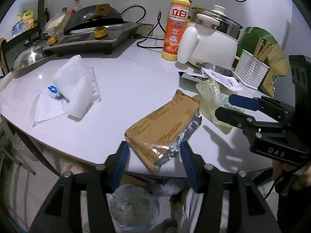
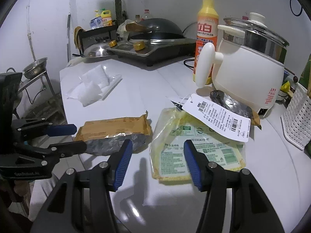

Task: Collect trash
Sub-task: 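Grasp the yellow-green food package with the right tool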

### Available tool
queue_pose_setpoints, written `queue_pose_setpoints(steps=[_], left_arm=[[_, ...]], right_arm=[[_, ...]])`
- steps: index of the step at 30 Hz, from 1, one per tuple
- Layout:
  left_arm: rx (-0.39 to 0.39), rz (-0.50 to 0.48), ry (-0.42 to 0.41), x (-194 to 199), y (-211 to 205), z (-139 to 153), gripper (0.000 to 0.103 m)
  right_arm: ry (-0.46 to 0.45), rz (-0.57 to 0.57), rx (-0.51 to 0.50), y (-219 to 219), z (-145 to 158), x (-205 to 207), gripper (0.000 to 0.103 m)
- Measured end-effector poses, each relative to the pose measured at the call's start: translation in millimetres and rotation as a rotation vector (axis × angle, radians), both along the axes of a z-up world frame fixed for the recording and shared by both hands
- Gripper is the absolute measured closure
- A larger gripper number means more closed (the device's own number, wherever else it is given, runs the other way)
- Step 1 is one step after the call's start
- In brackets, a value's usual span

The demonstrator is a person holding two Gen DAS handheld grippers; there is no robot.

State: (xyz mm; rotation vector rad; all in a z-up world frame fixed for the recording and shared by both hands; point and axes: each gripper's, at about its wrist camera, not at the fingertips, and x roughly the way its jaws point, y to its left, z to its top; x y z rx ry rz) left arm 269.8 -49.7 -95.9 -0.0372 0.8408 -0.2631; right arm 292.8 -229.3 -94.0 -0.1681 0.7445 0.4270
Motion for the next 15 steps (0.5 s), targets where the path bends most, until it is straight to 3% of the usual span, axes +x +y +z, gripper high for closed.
queue_pose_setpoints(steps=[5,12,15], left_arm=[[0.009,0.002,0.001,4.5,-2.2,-3.0,0.04],[0.024,-0.008,0.007,10.5,-7.4,-7.4,0.04],[0.044,-0.005,0.014,14.0,-9.4,-10.8,0.04]], right_arm=[[0.004,-0.004,-0.012,2.1,-4.9,5.9,0.052],[0.011,-0.009,-0.032,-0.2,-12.5,9.0,0.086],[0.005,0.002,-0.021,-3.7,-11.7,7.8,0.092]])
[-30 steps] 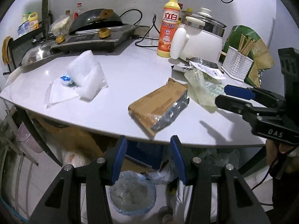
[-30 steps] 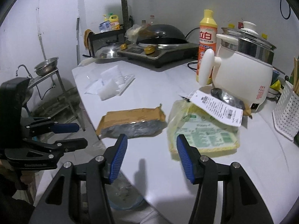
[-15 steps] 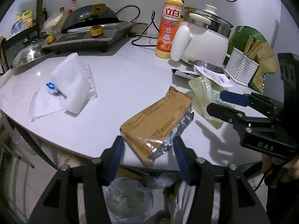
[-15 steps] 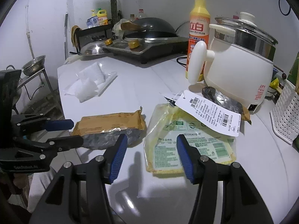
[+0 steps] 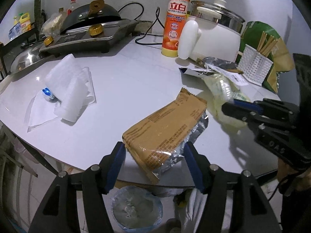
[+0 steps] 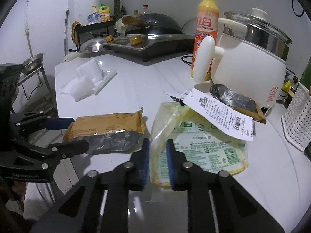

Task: Collect trash
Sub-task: 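Grasp the yellow-green food package with the right tool, then lift the yellow-green package with the right tool while the left tool grasps the brown wrapper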

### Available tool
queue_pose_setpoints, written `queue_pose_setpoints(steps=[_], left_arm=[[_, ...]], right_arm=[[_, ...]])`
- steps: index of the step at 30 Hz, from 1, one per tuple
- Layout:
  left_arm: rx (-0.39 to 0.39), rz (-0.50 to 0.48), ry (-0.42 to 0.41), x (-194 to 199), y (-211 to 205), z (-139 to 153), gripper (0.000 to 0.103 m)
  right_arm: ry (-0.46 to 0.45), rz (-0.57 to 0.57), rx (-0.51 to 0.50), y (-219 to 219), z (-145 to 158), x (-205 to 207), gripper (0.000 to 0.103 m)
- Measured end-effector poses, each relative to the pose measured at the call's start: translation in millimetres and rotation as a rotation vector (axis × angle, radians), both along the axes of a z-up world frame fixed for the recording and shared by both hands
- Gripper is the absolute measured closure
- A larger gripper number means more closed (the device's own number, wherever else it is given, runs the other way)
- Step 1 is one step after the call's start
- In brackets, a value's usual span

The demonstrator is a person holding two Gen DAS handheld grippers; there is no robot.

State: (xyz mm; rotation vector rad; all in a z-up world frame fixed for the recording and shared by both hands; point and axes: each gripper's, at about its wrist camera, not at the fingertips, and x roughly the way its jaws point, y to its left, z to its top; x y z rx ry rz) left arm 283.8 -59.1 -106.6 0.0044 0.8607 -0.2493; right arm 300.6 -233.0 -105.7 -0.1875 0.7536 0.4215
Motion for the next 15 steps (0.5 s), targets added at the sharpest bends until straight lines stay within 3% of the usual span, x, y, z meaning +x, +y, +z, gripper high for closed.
queue_pose_setpoints(steps=[9,12,15], left_arm=[[0.046,0.01,-0.007,4.2,-3.2,-1.6,0.041],[0.064,-0.008,-0.012,2.7,-7.4,-0.7,0.065],[0.066,-0.017,-0.011,1.1,-9.2,0.2,0.074]], right_arm=[[-0.02,0.013,0.077,-15.8,11.8,-6.2,0.098],[-0.031,0.014,0.088,-17.8,16.0,-8.8,0.098],[-0.039,0.015,0.093,-18.1,19.4,-11.2,0.098]])
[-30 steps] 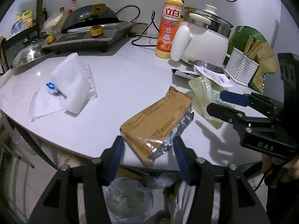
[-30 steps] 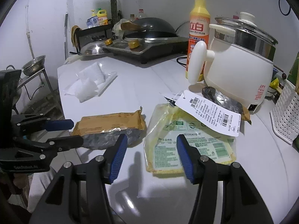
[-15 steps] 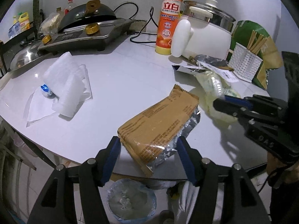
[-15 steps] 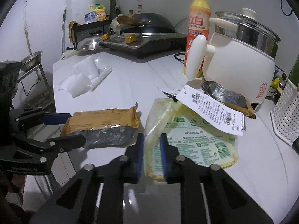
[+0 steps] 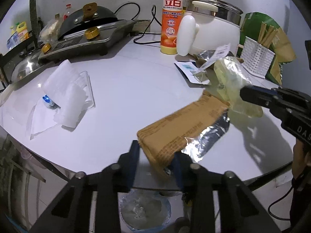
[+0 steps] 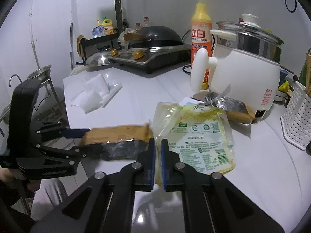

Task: Collect trash
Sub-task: 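Lift the yellow-green package with the right tool while the left tool grasps the brown wrapper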

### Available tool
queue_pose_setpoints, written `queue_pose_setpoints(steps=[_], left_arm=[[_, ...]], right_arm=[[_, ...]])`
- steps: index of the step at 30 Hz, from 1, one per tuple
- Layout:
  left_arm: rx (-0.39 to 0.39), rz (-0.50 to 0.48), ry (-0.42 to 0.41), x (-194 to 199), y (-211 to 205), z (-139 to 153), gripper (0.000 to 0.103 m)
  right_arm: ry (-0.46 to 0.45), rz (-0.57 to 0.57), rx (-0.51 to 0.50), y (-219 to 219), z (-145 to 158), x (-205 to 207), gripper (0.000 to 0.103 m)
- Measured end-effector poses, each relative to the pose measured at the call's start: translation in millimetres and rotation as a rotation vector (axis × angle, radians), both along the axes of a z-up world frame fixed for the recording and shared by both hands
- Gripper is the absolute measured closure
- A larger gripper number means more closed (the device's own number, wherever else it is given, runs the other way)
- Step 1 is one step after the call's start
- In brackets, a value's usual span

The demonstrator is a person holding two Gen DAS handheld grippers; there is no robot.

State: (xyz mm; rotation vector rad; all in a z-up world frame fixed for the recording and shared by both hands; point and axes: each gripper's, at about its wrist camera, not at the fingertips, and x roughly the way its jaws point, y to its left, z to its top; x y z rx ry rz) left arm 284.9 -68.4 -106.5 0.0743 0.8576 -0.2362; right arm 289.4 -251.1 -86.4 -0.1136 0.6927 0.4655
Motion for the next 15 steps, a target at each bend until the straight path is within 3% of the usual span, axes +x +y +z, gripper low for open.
queue_pose_setpoints(steps=[4,15], left_arm=[[0.0,0.001,-0.004,-4.2,1.0,1.7,0.093],[-0.008,0.016,-0.034,-21.2,6.9,14.4,0.097]], right_arm=[[-0.011,0.005,0.007,-0.2,4.6,-4.4,0.098],[-0.041,0.018,0.012,1.6,17.2,-20.5,0.099]])
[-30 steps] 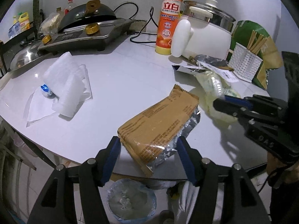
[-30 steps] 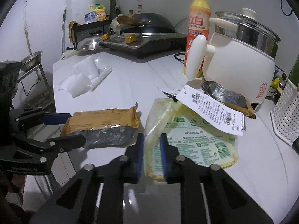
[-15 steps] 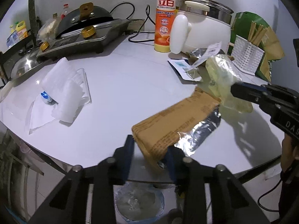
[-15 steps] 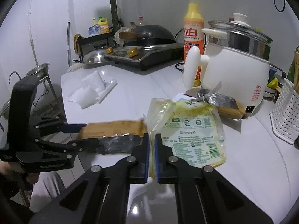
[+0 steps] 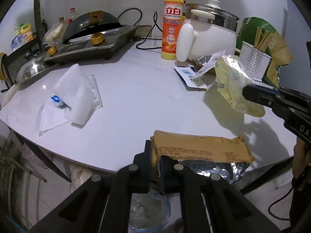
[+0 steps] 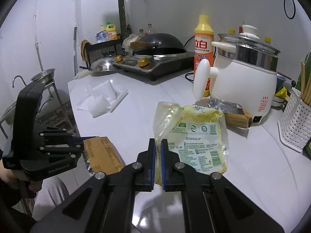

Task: Collect trash
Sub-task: 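Lift the yellow-green package with the right tool while the left tool grasps the brown wrapper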

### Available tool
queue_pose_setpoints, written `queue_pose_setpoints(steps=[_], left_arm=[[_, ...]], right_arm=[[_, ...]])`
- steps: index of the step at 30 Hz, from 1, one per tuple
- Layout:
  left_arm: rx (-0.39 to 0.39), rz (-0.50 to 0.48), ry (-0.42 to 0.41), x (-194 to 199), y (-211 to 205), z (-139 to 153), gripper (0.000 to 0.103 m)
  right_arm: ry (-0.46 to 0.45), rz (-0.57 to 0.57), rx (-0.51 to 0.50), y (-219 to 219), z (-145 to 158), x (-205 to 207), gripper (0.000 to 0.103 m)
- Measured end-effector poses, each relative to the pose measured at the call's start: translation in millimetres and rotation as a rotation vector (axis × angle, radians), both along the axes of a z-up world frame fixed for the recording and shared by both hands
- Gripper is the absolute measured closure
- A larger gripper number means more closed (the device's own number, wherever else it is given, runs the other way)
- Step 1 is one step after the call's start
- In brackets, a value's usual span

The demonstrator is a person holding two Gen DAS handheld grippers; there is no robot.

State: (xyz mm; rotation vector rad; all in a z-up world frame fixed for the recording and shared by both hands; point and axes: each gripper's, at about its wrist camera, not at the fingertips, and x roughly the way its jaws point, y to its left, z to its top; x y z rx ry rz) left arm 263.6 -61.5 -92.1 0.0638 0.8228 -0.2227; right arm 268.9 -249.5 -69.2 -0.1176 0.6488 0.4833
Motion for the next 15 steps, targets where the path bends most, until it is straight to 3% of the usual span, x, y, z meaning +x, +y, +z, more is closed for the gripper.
queue_pose_setpoints(steps=[15], left_arm=[[-0.015,0.051,-0.053,-33.9,22.5,18.5,0.097]], right_arm=[[-0.04,0.035,-0.008,12.6,18.4,-33.4,0.099]])
